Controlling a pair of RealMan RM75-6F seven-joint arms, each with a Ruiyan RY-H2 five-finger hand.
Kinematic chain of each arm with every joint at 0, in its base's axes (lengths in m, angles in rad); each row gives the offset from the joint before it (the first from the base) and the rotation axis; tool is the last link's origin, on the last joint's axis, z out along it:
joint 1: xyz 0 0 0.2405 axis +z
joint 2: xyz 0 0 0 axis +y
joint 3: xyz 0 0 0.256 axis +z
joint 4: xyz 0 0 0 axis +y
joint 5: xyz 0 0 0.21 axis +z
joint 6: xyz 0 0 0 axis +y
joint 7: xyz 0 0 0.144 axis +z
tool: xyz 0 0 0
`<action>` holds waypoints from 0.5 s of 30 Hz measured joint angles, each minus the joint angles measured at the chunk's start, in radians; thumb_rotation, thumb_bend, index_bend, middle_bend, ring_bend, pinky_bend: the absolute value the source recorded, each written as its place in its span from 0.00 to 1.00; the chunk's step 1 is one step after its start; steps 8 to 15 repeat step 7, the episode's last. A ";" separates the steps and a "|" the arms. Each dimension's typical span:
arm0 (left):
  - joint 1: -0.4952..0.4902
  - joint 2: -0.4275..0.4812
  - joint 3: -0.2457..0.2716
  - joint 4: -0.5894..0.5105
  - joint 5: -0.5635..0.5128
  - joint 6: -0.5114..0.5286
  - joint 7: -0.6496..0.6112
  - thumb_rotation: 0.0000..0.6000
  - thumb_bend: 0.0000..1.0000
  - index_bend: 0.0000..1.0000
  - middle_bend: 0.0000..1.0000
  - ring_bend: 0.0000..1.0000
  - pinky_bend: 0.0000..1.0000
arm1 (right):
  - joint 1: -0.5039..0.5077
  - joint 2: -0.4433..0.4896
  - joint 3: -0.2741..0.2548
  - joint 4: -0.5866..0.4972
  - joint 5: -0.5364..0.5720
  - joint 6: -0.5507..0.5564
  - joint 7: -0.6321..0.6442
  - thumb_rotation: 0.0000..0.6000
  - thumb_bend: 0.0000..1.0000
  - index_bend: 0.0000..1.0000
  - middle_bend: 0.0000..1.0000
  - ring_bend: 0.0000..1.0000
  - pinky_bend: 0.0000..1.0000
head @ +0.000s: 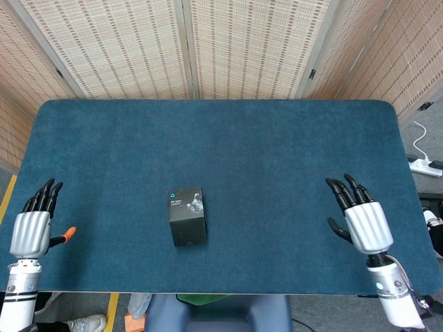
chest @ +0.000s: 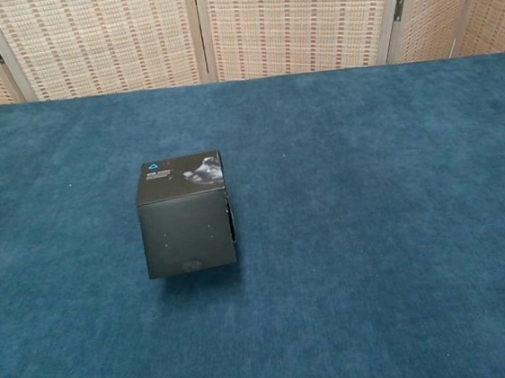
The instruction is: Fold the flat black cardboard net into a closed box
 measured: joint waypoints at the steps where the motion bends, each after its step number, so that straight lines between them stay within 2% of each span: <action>1: 0.012 0.002 0.007 -0.003 0.011 0.011 -0.001 1.00 0.18 0.06 0.07 0.11 0.21 | -0.019 0.008 -0.009 0.004 -0.001 0.012 0.026 1.00 0.23 0.07 0.15 0.04 0.23; 7: 0.083 0.017 0.042 -0.045 0.066 0.063 0.003 1.00 0.18 0.06 0.06 0.10 0.20 | -0.162 0.033 -0.048 0.064 -0.001 0.075 0.217 1.00 0.24 0.07 0.15 0.03 0.23; 15: 0.083 0.017 0.042 -0.045 0.066 0.063 0.003 1.00 0.18 0.06 0.06 0.10 0.20 | -0.162 0.033 -0.048 0.064 -0.001 0.075 0.217 1.00 0.24 0.07 0.15 0.03 0.23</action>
